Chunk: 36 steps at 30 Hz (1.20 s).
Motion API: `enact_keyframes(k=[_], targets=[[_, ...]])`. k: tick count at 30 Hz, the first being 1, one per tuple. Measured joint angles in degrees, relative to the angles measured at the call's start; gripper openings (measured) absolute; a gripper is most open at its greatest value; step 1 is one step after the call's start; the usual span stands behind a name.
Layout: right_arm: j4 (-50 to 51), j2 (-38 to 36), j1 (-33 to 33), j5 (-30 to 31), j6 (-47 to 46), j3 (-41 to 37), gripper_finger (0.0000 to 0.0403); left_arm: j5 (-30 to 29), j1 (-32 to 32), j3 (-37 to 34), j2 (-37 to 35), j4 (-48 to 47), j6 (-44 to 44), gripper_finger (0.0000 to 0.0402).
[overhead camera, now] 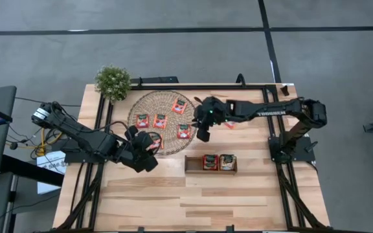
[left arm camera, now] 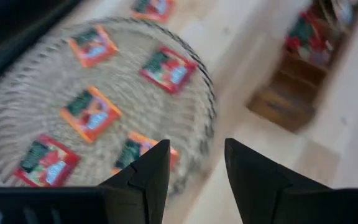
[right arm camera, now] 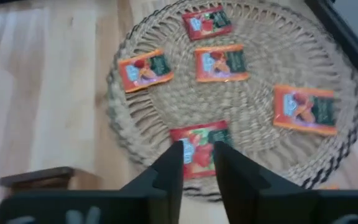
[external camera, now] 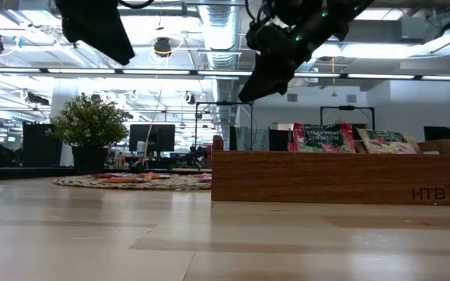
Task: Pick & Place Tea
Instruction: Put the right red tea bag into the middle slot of the wooden organizer
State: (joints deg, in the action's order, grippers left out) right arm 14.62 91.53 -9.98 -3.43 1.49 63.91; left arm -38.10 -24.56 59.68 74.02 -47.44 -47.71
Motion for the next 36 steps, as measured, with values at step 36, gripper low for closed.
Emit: enact_keyframes(k=[36], targets=[[31.6, 35.4, -3.4, -2.6, 13.7, 38.8, 0.0178, 19.7, 22.3, -31.3, -30.5, 27.6, 24.1, 0.0147]])
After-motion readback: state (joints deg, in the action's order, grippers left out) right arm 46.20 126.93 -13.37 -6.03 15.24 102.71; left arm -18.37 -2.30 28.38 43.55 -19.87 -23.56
